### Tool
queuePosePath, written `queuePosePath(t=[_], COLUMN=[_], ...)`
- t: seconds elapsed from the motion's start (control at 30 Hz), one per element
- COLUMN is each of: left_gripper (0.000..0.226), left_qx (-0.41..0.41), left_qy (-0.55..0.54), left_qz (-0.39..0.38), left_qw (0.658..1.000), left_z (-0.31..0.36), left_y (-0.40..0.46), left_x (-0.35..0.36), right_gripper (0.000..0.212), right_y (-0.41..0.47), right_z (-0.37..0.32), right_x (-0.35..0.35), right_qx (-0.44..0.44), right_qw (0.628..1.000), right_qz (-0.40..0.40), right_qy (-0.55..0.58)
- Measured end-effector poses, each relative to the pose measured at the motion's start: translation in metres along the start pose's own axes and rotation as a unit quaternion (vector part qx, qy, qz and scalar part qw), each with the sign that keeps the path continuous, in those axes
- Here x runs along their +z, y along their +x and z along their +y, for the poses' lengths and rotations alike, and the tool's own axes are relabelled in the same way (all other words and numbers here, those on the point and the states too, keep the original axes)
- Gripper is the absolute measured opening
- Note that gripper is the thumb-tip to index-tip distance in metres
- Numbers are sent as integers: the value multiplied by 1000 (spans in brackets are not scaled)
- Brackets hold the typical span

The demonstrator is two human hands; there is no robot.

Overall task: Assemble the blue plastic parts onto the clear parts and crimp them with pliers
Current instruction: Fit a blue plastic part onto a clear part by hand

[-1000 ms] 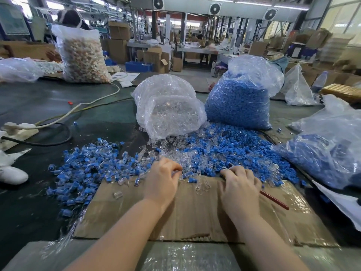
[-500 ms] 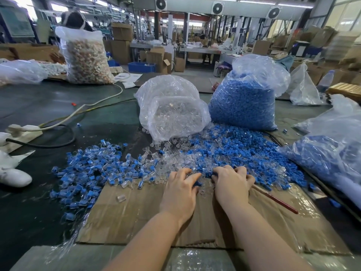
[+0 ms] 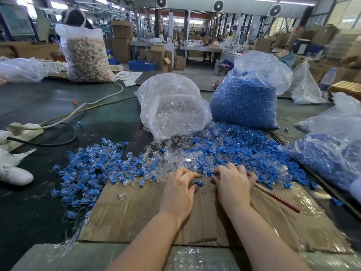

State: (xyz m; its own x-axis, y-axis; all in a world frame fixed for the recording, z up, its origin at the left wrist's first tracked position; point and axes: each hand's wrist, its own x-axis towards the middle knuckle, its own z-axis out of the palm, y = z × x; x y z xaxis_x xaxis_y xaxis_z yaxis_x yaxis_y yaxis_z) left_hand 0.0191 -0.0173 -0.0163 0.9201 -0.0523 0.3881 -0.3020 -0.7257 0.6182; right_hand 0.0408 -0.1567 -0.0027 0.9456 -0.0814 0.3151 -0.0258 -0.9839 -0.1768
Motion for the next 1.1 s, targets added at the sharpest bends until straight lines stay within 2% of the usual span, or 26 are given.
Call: queuePosePath(t=[0.3, 0.53, 0.8, 0.97, 1.1], left_gripper=[16, 26, 21, 13, 20], left_qx=[-9, 3, -9, -19, -13], left_qy=[-7, 7, 3, -1, 4], left_qz=[3, -5, -2, 1, -3], left_qw=[1000, 1000, 1000, 1000, 1000], left_z=[2, 2, 2, 1, 1], left_y=[0, -1, 0, -1, -1], left_x=[-1, -1, -1, 0, 0], right_gripper=[13, 10, 24, 20, 15], right_y=[-10, -13, -10, -10, -11], right_z=[2, 1, 3, 4, 5], right_x=[1, 1, 6, 6, 5], right_qx=[-20, -21, -22, -18, -9], right_qw=[999, 992, 999, 999, 997], right_qz=[34, 90, 19, 15, 19], right_qy=[15, 90, 46, 43, 69])
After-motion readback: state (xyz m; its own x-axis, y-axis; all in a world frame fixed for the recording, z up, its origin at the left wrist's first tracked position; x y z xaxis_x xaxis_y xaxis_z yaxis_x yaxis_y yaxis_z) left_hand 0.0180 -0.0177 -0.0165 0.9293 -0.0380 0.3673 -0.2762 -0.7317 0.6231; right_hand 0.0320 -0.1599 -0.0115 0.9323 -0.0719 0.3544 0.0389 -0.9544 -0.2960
